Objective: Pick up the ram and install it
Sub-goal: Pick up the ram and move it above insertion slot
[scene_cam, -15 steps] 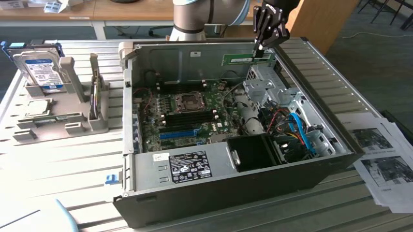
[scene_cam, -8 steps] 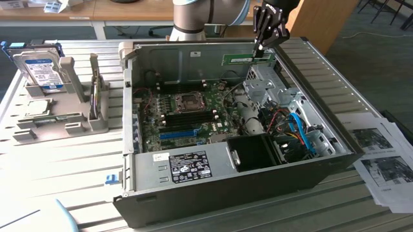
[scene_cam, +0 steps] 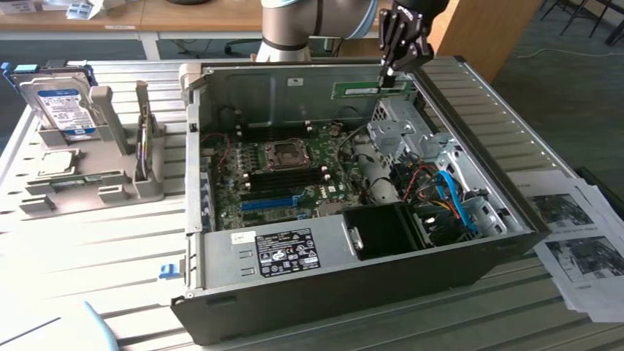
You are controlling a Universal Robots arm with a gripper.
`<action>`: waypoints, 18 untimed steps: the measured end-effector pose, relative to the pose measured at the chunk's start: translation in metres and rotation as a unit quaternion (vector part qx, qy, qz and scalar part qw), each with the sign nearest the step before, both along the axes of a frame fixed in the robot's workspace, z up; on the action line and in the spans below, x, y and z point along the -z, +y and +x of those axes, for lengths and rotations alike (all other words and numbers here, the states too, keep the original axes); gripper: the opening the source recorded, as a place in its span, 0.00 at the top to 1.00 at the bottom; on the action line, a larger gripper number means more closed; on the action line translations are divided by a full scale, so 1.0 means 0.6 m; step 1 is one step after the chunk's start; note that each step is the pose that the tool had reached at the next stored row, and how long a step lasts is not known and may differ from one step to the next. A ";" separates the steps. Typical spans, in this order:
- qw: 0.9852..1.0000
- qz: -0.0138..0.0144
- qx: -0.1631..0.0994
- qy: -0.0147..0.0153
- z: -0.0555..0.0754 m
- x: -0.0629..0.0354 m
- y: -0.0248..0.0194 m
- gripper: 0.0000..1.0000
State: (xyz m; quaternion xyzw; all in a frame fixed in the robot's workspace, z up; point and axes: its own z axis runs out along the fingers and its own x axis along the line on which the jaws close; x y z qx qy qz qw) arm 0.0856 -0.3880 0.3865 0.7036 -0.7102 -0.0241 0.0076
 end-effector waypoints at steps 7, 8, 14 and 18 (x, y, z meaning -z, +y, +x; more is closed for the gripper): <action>1.000 0.000 0.000 0.000 -0.019 0.001 0.0000 0.89; 1.000 0.000 0.000 0.000 -0.023 0.002 0.0000 0.89; 1.000 0.000 0.000 0.000 -0.038 0.003 0.0000 0.89; 1.000 0.000 0.000 0.000 -0.048 0.004 0.0000 0.89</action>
